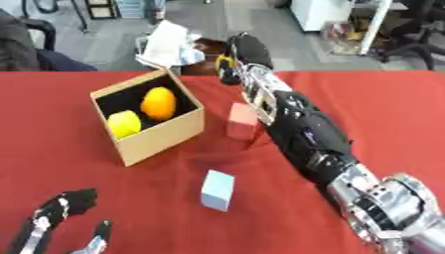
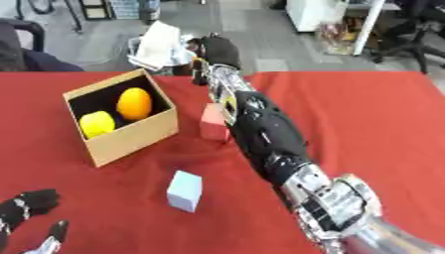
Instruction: Pick up objects on the table and place them in the box.
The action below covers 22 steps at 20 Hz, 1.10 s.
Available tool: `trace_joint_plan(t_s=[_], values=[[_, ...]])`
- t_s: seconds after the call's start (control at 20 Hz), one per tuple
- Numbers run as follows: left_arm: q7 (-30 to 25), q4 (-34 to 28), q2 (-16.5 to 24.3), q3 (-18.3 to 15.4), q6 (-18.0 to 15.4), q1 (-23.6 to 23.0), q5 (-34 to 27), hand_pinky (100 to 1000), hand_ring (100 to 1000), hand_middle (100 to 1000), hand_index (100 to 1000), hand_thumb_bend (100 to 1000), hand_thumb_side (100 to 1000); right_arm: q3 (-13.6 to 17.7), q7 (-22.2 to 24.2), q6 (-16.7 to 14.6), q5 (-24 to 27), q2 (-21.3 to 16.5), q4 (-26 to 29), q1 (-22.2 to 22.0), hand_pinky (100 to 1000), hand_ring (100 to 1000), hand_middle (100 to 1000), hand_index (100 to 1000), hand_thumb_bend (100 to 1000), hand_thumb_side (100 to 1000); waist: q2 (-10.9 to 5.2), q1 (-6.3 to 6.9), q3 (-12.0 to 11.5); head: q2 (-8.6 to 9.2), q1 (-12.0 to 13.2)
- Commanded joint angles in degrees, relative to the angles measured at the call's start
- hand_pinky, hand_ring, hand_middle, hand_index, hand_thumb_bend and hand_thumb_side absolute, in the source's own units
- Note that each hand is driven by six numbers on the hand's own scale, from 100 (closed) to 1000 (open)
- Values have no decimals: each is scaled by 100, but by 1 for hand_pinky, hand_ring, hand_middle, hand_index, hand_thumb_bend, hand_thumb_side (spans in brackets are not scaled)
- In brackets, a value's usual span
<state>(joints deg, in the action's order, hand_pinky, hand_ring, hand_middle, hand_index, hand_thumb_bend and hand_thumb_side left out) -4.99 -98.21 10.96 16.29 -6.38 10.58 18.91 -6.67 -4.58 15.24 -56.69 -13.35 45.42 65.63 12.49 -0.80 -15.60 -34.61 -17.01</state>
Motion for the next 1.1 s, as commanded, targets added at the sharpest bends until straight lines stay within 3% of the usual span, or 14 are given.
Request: trace_joint_plan(t_s=[0.05, 0.15, 0.3, 0.35, 0.4, 0.45, 0.5, 0.6, 0.8, 1.1], values=[[-18, -73, 27, -16, -17, 31, -21, 779, 739, 711, 827, 290, 353, -218, 219, -266, 300, 88, 448, 176, 225, 309, 266, 436, 100, 100, -51, -19, -17, 84, -21], [-32, -66, 23, -4, -23, 38, -23, 779, 739, 711, 827, 289, 353, -407, 429, -461, 525, 192, 682, 162, 228, 311, 271, 442, 100, 100, -53, -22, -30, 76, -37], [-45, -53, 22, 4, -27, 45, -22, 780, 740, 711, 827, 290, 354, -715, 821, -778, 769, 331, 1019, 126, 316, 373, 382, 558, 100, 100, -56, -32, -45, 72, -50], [-48, -49, 22, 5, -29, 47, -19, 780, 740, 711, 827, 290, 354, -799, 971, -871, 832, 360, 1115, 109, 316, 373, 382, 558, 100, 100, -58, -36, -46, 72, -49], [-51, -48, 23, 6, -30, 49, -16, 780, 740, 711, 827, 290, 354, -891, 1111, -960, 843, 384, 1198, 96, 444, 475, 527, 723, 100, 100, -61, -42, -48, 72, -51], [-54, -47, 24, 6, -31, 50, -12, 780, 740, 711, 827, 290, 354, -979, 1255, -1061, 777, 400, 1273, 81, 462, 489, 546, 741, 100, 100, -64, -46, -48, 70, -51], [-57, -45, 25, 4, -31, 50, -7, 780, 740, 712, 828, 290, 355, -1061, 1409, -1175, 657, 415, 1317, 63, 602, 614, 731, 870, 100, 239, -67, -51, -48, 70, -52], [-60, -42, 28, 2, -29, 48, 2, 780, 741, 712, 828, 290, 355, -1116, 1664, -1363, 348, 439, 1334, 27, 681, 701, 828, 917, 100, 366, -71, -56, -40, 72, -56], [-71, -40, 34, 2, -33, 38, 5, 780, 741, 712, 828, 289, 356, -1033, 1793, -1467, -111, 437, 1227, -1, 715, 738, 873, 930, 100, 441, -73, -56, -18, 75, -46], [-6, -48, 76, -75, -18, -25, 23, 780, 742, 713, 829, 288, 357, -1019, 1906, -1504, 97, 86, 1324, 70, 711, 732, 862, 928, 100, 364, -67, -70, 157, 67, 62]])
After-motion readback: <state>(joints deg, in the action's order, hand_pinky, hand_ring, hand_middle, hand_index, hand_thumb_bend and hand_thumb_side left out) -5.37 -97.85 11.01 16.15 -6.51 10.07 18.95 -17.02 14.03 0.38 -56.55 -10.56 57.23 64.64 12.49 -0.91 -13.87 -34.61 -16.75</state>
